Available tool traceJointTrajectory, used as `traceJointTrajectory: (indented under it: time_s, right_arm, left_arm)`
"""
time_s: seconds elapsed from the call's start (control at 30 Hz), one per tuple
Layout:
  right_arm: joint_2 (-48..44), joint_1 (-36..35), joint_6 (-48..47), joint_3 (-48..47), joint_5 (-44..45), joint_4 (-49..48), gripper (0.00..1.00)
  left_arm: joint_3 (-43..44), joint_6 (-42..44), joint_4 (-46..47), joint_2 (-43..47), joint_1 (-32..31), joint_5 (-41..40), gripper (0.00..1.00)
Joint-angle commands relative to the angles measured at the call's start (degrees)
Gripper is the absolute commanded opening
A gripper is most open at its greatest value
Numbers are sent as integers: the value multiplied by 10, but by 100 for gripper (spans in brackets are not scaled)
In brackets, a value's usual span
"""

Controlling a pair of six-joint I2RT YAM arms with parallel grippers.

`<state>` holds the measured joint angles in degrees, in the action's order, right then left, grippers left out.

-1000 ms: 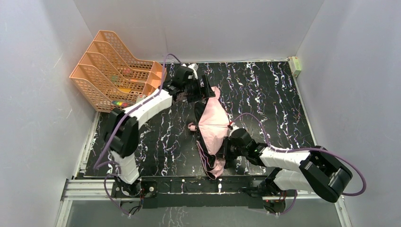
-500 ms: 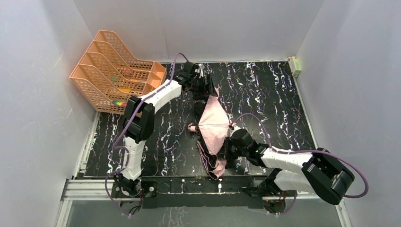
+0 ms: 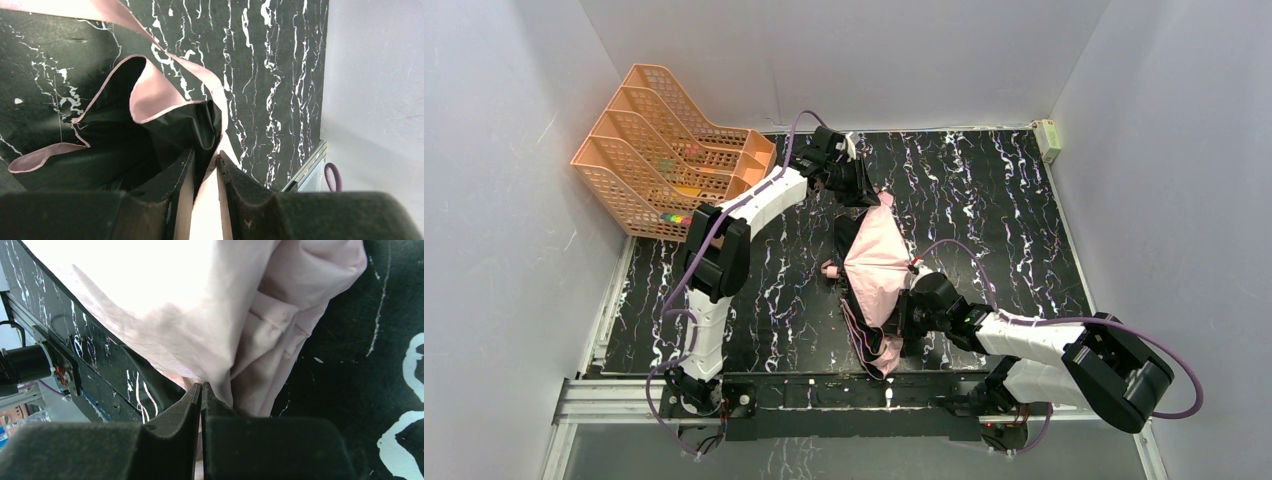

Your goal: Put away the umbrella

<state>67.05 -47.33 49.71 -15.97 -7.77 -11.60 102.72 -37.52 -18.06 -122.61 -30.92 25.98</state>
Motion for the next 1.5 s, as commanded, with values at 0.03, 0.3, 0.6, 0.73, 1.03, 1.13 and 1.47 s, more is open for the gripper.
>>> traceJointTrajectory:
  time_s: [0.03, 0.3, 0.6, 0.73, 1.03, 1.13, 1.47]
  right_arm:
    - [11, 1, -23, 10, 36, 76, 14]
    - [20, 2, -9, 12, 31, 52, 14]
    - [50, 1, 38, -1, 45, -27, 13]
    - [66, 2, 38, -26, 56, -39, 14]
    - [50, 2, 29, -59, 66, -26, 18]
    - [6, 1, 30, -53, 65, 7, 23]
    - [-233, 1, 30, -45, 114, 234, 29]
  left_arm:
    - [32, 10, 0, 1, -2, 34, 14]
    - [13, 8, 46, 57, -2, 54, 0]
    - [-96, -4, 95, 204, -32, 36, 0]
    - [-176, 3, 101, 283, -83, -12, 0]
    - [-418, -41, 175, 464, -215, -170, 0]
    - [-499, -57, 230, 503, -257, -211, 0]
    - [-733, -118, 437, 555, -375, -334, 0]
